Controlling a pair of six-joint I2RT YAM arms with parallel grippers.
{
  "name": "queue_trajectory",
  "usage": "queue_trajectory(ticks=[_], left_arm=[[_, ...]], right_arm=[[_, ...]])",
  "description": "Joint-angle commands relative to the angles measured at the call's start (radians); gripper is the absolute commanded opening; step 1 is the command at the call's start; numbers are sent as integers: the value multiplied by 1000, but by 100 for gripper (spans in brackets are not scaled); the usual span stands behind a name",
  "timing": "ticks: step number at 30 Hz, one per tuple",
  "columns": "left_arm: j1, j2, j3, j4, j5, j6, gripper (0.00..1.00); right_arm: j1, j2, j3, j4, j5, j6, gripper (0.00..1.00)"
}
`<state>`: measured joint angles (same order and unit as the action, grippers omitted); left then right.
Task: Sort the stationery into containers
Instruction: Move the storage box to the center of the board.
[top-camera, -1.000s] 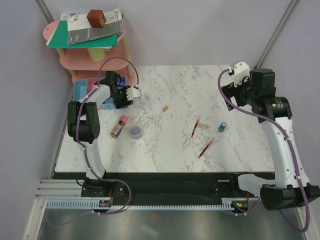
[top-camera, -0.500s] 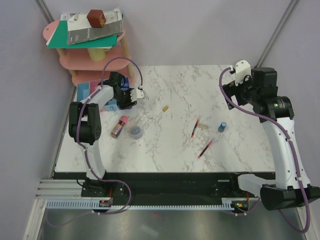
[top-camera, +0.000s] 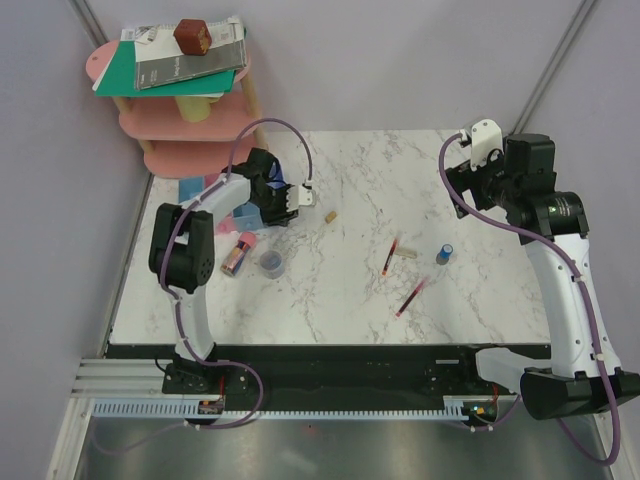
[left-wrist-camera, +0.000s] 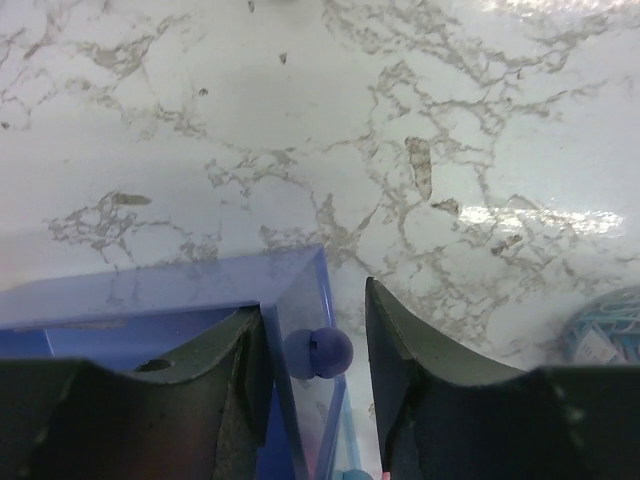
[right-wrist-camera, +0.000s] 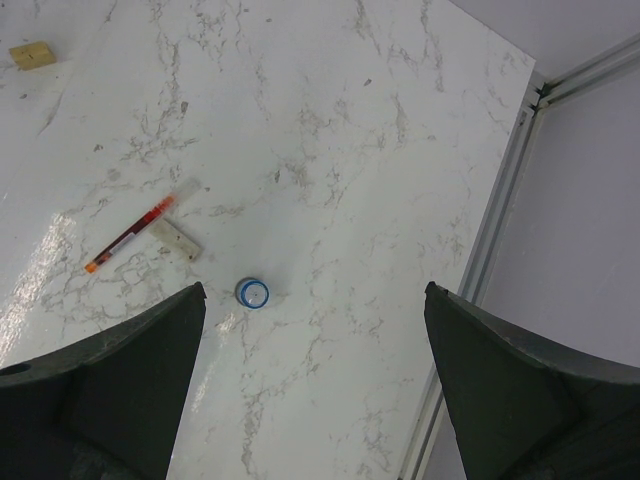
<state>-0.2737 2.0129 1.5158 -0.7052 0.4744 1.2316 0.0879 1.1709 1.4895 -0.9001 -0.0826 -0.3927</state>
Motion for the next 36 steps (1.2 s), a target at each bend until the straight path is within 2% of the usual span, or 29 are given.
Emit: queue_trajectory(ticks=[1,13,17,25,36], left_arm=[[-41,-9,0,-16,52,-46,46],[-143,59,78,-14,72,-54,42],[-188,138,158,12,-15,-90,36],[-193,262,331,49,-60,-124,35],[-199,357,438,81,-106,-142,34]], right_arm=[[3,-2,44,-3,-16,12,98],[3,-2,71,-17,-19,15,98],[3,-4,77,-23,-22,17,98],[4,-14,68,-26,-17,12,98],[3,-7,63,-22,-22,14,98]])
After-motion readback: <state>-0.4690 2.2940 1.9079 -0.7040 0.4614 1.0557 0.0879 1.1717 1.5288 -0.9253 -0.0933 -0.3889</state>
